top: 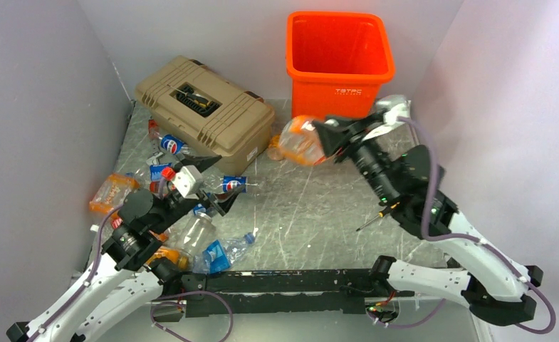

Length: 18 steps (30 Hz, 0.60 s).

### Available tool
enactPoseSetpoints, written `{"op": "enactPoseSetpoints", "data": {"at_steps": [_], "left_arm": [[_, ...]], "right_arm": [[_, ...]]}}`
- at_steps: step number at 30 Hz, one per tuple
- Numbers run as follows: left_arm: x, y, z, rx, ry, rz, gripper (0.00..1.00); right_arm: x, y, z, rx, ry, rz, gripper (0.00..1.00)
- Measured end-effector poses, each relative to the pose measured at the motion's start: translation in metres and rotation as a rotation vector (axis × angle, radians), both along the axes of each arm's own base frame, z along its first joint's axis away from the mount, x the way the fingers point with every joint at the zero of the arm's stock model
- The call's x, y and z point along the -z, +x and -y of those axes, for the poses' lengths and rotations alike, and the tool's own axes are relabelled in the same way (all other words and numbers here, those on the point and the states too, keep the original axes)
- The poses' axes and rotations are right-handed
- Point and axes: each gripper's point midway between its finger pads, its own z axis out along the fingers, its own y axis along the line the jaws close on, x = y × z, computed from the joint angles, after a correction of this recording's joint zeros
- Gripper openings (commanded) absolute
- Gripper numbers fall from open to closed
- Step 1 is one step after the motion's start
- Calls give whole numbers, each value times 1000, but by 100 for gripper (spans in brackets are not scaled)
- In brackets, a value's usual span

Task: Put the plastic bottles in the bin
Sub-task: Place the plastic bottle in the trash bin.

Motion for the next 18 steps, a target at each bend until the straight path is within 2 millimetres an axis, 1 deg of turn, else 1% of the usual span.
{"op": "enactPoseSetpoints", "data": {"at_steps": [4, 6, 8, 11, 15, 17, 18], "left_arm": [[-5, 14, -19, -133, -52, -24, 99], [-4, 21, -26, -189, -65, -42, 99], [-1, 27, -32, -243, -76, -67, 100], [2, 33, -40, -297, -87, -89, 99], [3, 36, -45, -330, -99, -103, 99], [3, 37, -46, -341, -102, -108, 99], [4, 38, -47, -346, -102, -111, 99]], "right_arm": [[-59, 16, 48, 248, 49, 118, 0], [-81, 26, 64, 360, 62, 165, 0], [-97, 43, 73, 464, 60, 202, 0], [-112, 73, 83, 579, 56, 227, 0], [-118, 123, 96, 699, 39, 230, 0], [-121, 143, 101, 743, 44, 237, 0], [-126, 154, 104, 769, 58, 249, 0]]}}
